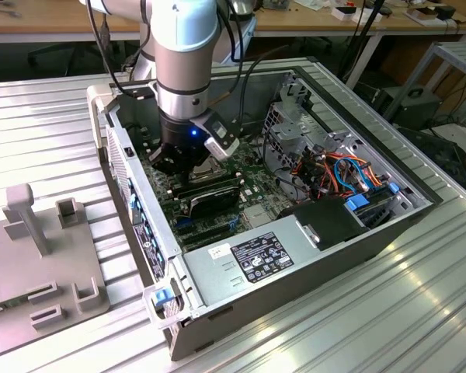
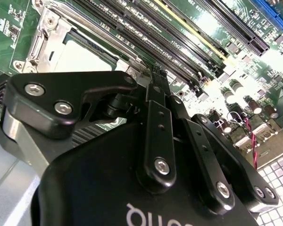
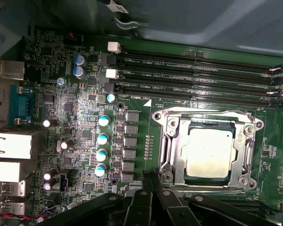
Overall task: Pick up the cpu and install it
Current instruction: 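Install the second cpu locking lever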
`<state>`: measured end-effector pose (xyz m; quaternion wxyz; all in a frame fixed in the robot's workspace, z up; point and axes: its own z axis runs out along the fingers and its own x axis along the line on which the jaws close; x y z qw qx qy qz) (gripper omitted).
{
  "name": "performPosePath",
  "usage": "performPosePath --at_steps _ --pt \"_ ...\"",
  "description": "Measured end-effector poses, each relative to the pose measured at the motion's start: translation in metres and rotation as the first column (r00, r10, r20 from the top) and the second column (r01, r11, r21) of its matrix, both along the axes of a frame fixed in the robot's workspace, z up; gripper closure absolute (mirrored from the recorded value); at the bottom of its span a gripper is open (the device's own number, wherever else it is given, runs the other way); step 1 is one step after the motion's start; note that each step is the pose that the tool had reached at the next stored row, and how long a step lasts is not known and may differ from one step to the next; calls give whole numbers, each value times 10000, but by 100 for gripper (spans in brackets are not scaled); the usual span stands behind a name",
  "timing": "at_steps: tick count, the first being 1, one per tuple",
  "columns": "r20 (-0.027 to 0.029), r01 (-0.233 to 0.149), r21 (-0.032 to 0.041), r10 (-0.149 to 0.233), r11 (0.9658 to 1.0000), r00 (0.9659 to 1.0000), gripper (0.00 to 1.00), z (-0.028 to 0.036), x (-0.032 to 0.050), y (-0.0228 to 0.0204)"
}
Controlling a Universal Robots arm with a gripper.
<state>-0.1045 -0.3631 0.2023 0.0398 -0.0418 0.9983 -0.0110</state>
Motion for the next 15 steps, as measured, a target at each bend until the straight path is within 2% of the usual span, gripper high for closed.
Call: performPosePath --at_steps 9,15 --pt "83 -1 -1 1 10000 10000 89 -15 -14 -1" --pt "96 -2 2 1 10000 10000 89 -21 -14 -5"
